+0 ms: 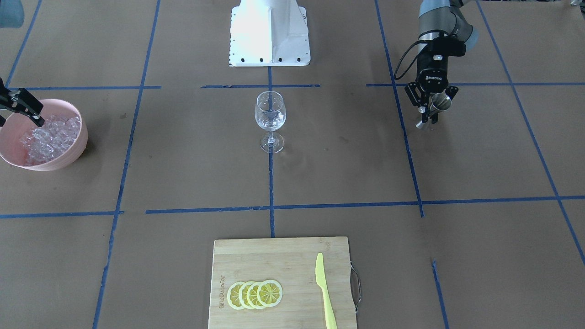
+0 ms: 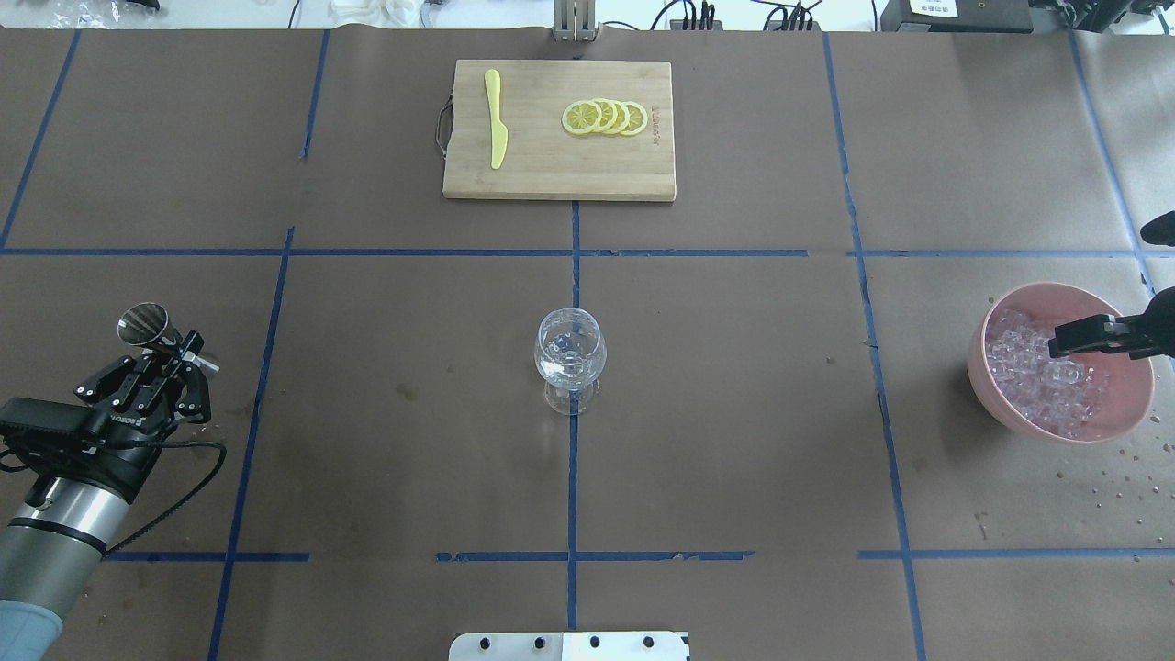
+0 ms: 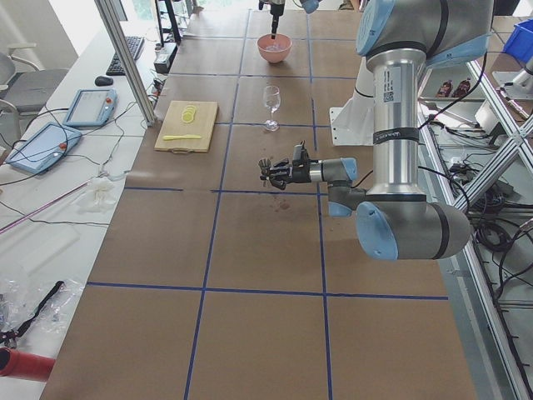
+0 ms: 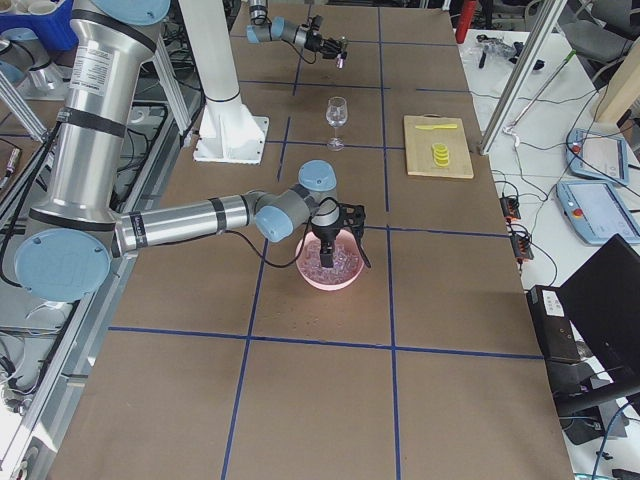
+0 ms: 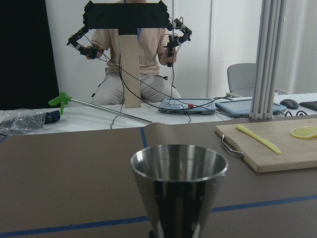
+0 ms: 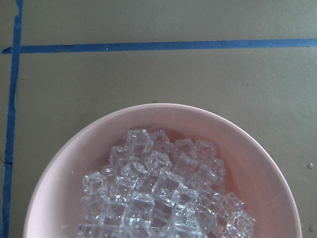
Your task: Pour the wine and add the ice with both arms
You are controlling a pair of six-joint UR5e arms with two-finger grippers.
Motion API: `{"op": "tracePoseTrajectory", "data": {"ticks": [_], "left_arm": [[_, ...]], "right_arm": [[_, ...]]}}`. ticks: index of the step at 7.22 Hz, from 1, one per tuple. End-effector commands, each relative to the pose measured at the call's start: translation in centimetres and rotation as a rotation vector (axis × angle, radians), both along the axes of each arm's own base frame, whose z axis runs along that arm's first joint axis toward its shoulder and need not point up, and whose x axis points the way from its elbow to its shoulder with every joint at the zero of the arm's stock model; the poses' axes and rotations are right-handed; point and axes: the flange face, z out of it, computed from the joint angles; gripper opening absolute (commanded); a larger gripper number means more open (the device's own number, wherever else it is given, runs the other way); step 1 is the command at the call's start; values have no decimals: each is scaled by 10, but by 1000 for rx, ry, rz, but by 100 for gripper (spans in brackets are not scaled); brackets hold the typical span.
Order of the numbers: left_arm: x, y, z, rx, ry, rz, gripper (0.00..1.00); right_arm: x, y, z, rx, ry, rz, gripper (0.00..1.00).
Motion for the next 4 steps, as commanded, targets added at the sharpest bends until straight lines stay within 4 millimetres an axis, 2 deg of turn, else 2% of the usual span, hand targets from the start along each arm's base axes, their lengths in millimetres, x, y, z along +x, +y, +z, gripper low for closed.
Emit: {"op": "tracePoseTrajectory", "data": {"ticks": [1, 4], "left_arm": [[-3, -1, 1, 0, -2, -3, 0], [-3, -2, 2, -1, -5, -1, 0]], "right_arm": [[-16, 5, 20, -21, 27, -34, 95], [-23, 3, 31, -41, 35, -46, 76]]}}
